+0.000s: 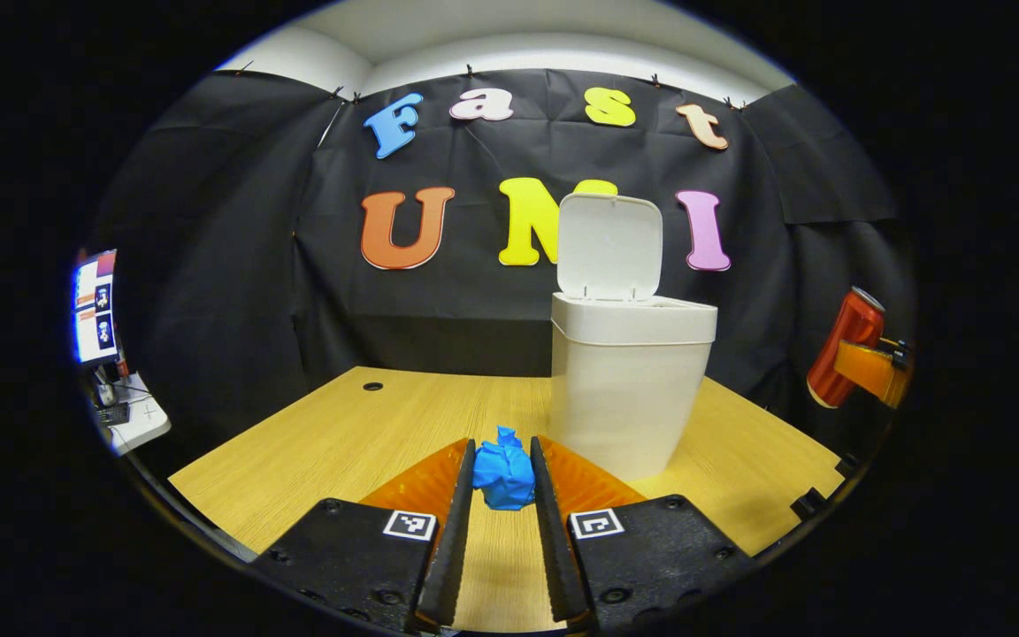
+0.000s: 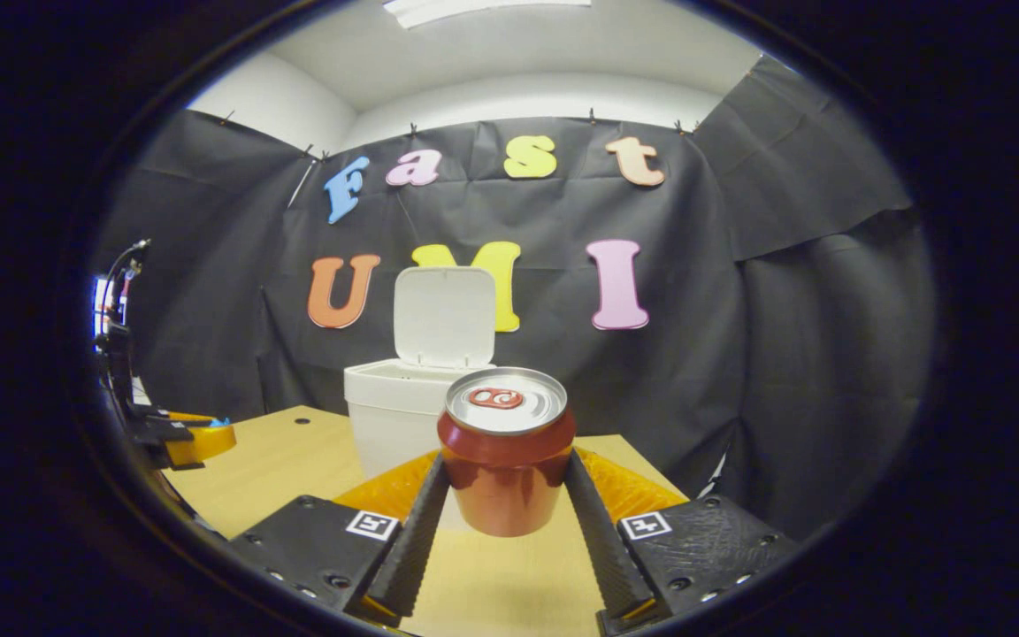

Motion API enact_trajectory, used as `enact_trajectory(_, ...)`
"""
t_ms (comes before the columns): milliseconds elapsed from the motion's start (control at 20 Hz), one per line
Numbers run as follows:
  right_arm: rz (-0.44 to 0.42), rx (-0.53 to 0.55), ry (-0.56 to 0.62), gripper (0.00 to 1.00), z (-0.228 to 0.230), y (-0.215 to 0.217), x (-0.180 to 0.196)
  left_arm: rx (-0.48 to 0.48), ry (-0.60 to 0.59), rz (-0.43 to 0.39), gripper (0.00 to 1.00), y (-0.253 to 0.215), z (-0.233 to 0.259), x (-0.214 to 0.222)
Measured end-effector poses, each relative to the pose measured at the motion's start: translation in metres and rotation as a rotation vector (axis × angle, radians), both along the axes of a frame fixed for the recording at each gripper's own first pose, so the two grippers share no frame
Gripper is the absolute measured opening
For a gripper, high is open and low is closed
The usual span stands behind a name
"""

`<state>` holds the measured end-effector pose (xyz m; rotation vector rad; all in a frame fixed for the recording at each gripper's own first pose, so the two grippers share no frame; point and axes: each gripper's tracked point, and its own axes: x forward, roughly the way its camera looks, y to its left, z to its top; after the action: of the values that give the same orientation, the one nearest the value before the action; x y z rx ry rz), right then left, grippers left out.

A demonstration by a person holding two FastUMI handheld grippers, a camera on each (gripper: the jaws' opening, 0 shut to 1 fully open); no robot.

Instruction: Press the lid of the desktop garbage bin to open it, pick up the crumpled paper on the desktop and throw it into the bin, then pick up the pop can on the desktop and drop it into the bin, and finally close the garbage bin lid.

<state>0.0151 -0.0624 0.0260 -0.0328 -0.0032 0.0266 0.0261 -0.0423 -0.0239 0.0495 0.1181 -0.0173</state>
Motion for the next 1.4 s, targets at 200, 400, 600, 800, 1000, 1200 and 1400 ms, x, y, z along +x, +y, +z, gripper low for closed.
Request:
enact_trajectory(200, 0.042, 0.040, 0.038, 0.77, -0.006, 0.002, 0.000, 0.005, 0.003, -0.026, 0.41, -0.014, 0.014, 0.007)
enact_trajectory(400, 0.034, 0.005, 0.044, 0.76, -0.008, -0.005, 0.002, 0.023, 0.029, -0.020, 0.41, -0.017, 0.013, 0.009)
enact_trajectory(600, 0.028, -0.005, 0.058, 0.76, -0.012, -0.010, 0.004, 0.009, 0.032, -0.007, 0.41, -0.014, 0.011, 0.013)
enact_trajectory(800, 0.016, -0.008, 0.054, 0.76, -0.011, -0.015, 0.005, -0.032, 0.056, -0.019, 0.41, -0.019, 0.016, 0.031)
enact_trajectory(1000, 0.005, -0.016, 0.052, 0.76, -0.011, -0.020, 0.006, -0.022, 0.030, -0.001, 0.41, -0.021, 0.038, 0.062)
enact_trajectory(1200, 0.000, -0.010, 0.052, 0.76, -0.012, -0.030, 0.010, 0.013, 0.049, 0.011, 0.41, -0.030, 0.051, 0.106)
enact_trajectory(1400, -0.055, -0.019, 0.017, 0.77, 0.000, -0.054, 0.007, 0.035, 0.014, 0.036, 0.40, -0.043, 0.082, 0.140)
